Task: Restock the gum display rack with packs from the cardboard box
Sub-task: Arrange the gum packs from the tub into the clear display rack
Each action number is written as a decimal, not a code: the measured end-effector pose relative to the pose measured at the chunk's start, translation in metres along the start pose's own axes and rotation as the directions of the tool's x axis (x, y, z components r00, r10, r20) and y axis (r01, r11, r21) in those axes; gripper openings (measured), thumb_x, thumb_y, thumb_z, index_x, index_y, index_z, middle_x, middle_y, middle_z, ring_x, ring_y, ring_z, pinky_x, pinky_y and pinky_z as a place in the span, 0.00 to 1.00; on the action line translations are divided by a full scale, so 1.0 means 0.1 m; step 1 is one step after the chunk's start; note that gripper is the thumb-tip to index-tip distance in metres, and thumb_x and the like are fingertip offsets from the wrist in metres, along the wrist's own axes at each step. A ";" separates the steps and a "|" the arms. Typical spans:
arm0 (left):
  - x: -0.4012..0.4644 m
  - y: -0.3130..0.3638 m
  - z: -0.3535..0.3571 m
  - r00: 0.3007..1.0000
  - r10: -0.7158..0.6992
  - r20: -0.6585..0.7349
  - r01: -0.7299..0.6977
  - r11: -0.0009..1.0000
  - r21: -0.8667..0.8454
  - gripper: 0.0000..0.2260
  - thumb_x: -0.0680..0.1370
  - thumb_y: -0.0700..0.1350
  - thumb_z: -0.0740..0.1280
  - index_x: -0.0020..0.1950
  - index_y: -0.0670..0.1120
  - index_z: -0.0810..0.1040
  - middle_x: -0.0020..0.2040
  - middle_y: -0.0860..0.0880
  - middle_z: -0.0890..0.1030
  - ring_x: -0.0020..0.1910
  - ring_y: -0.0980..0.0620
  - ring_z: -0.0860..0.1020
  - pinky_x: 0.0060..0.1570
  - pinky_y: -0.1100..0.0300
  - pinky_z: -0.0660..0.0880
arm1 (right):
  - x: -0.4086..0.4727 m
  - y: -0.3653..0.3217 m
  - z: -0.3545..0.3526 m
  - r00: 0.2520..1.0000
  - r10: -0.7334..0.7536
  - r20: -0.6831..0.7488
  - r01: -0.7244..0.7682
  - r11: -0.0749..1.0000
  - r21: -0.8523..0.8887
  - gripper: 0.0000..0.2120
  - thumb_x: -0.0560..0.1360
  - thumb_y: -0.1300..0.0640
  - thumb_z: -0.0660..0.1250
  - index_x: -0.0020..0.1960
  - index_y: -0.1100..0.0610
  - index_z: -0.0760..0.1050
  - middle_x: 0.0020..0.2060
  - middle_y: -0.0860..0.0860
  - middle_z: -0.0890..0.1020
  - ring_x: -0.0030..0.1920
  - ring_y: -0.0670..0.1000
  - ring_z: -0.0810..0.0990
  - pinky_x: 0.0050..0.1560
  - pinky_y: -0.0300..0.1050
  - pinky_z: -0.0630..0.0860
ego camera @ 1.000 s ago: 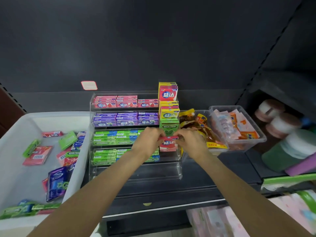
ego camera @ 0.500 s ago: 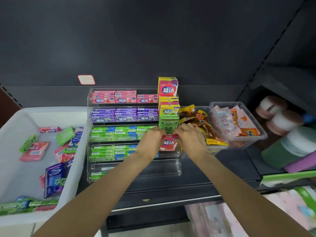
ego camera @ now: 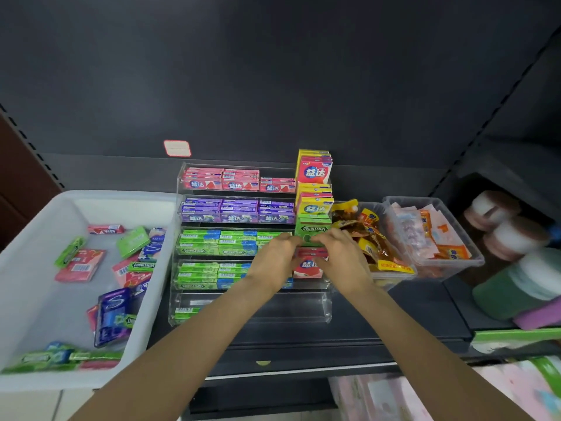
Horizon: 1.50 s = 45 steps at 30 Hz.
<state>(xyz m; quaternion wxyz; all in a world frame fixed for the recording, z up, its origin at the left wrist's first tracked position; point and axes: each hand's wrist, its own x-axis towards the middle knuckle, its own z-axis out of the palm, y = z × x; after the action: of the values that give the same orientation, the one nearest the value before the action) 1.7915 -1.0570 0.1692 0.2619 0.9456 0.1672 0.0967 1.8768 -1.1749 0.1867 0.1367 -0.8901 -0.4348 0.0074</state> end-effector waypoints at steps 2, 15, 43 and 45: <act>-0.05 -0.03 -0.07 1.000 -0.001 -0.015 0.001 1.000 -0.013 0.14 0.77 0.39 0.66 0.62 0.44 0.75 0.55 0.44 0.76 0.52 0.45 0.77 0.50 0.51 0.76 | 0.00 -0.10 -0.01 1.000 0.015 -0.014 -0.014 0.998 0.056 0.19 0.75 0.58 0.68 0.65 0.53 0.72 0.60 0.50 0.74 0.63 0.49 0.70 0.63 0.44 0.70; -1.24 -1.86 -1.63 0.875 -0.368 -0.314 0.345 0.930 -0.130 0.09 0.76 0.41 0.66 0.56 0.46 0.80 0.47 0.48 0.83 0.43 0.48 0.81 0.47 0.57 0.76 | 0.50 -2.26 0.53 0.969 -0.240 0.063 0.203 0.913 0.355 0.14 0.77 0.60 0.63 0.62 0.56 0.75 0.55 0.52 0.77 0.56 0.51 0.75 0.57 0.44 0.71; -2.04 -3.80 -2.46 0.921 -0.388 -0.041 0.368 0.898 -0.241 0.15 0.79 0.43 0.64 0.66 0.50 0.75 0.59 0.45 0.77 0.52 0.50 0.77 0.40 0.71 0.68 | 1.09 -4.17 2.10 0.889 -0.173 0.424 0.286 0.933 -0.220 0.28 0.70 0.46 0.72 0.65 0.57 0.70 0.58 0.55 0.75 0.59 0.55 0.74 0.60 0.49 0.71; -2.03 -3.82 -2.45 0.919 -0.388 -0.062 0.364 0.900 -0.242 0.16 0.78 0.42 0.65 0.65 0.48 0.75 0.58 0.46 0.77 0.54 0.48 0.76 0.44 0.72 0.67 | 1.05 -4.16 2.02 0.886 -0.237 0.398 0.356 0.899 -0.257 0.18 0.74 0.48 0.66 0.60 0.57 0.74 0.55 0.55 0.79 0.55 0.56 0.77 0.55 0.48 0.72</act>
<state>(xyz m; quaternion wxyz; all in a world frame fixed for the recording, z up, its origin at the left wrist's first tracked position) 1.4356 -0.7097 0.1547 0.3718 0.8528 0.3487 0.1137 1.5944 -0.8031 0.1074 -0.0924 -0.8057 -0.5800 0.0762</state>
